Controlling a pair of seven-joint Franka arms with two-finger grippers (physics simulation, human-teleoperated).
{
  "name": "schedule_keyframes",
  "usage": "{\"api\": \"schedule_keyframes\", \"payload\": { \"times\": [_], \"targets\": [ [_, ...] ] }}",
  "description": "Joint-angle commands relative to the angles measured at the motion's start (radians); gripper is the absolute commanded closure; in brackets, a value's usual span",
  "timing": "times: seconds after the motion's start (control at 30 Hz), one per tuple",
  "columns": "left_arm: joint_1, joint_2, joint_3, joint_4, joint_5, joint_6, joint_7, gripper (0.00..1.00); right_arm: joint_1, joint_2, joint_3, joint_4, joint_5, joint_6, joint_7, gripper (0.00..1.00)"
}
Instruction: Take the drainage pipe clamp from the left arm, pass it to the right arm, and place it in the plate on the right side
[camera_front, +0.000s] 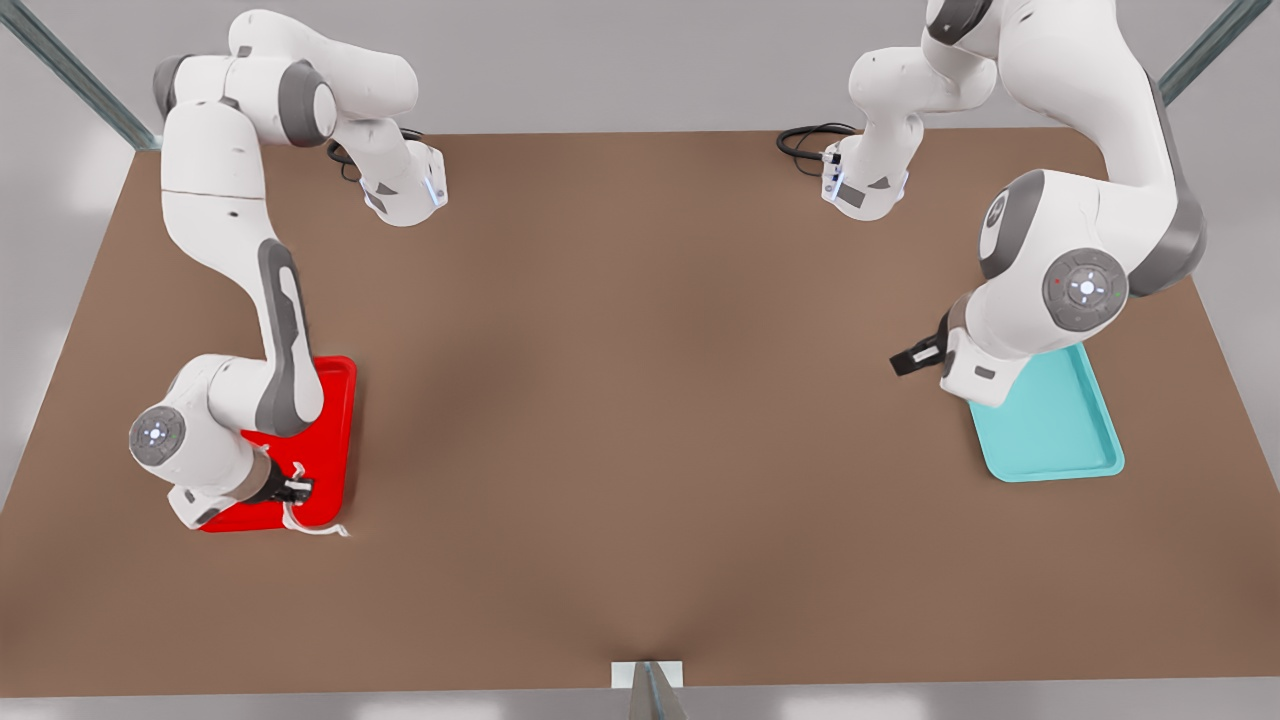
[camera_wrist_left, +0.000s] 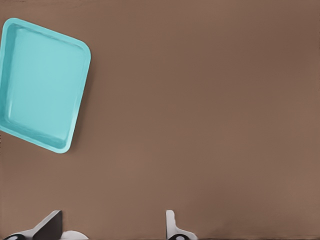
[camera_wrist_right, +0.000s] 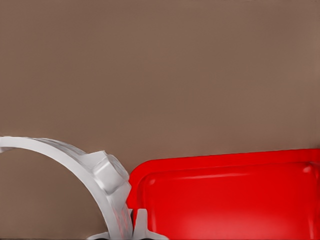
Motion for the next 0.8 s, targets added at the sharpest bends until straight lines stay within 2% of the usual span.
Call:
{"api": "schedule_keyframes", "payload": {
  "times": [0.0,0.07,0.1,0.33,0.37,0.4,0.6,0.67,0.73,0.77],
  "targets": [
    [0.001,-0.001,-0.001,0.0,0.003,-0.037,0.913,0.0,-0.017,0.009,-0.004,0.007,-0.054,-0.077,-0.602,0.79],
    [-0.001,-0.001,0.0,0.0,0.005,-0.035,0.913,0.0,-0.05,-0.014,-0.01,0.012,-0.051,-0.24,-0.599,0.79],
    [-0.001,0.0,-0.001,0.0,0.005,-0.034,0.913,0.0,-0.051,-0.019,-0.028,0.01,-0.052,-0.262,-0.605,0.79],
    [0.002,0.002,0.0,0.0,0.006,-0.034,0.913,0.0,-0.094,-0.008,-0.058,-0.02,-0.123,-0.252,-0.676,0.79],
    [0.002,0.002,0.0,0.0,0.006,-0.034,0.913,0.0,-0.093,-0.008,-0.058,-0.024,-0.121,-0.262,-0.647,0.57],
    [0.002,0.002,0.0,0.0,0.006,-0.034,0.913,0.0,-0.091,-0.011,-0.058,-0.027,-0.121,-0.263,-0.648,0.0],
    [0.004,0.008,0.0,0.0,0.005,-0.032,0.913,0.0,-0.086,-0.014,-0.055,0.01,-0.117,-0.269,-0.653,0.0],
    [0.004,0.009,0.0,0.0,0.005,-0.032,0.913,0.0,-0.005,-0.014,-0.045,0.169,-0.104,-0.415,-0.595,0.0],
    [0.004,0.009,0.0,0.0,0.005,-0.032,0.913,0.0,0.144,-0.027,-0.044,0.294,-0.091,-0.593,-0.328,0.0],
    [0.004,0.009,0.0,0.0,0.006,-0.032,0.913,0.0,0.185,-0.06,-0.044,0.296,-0.002,-0.631,-0.179,0.0]
  ]
}}
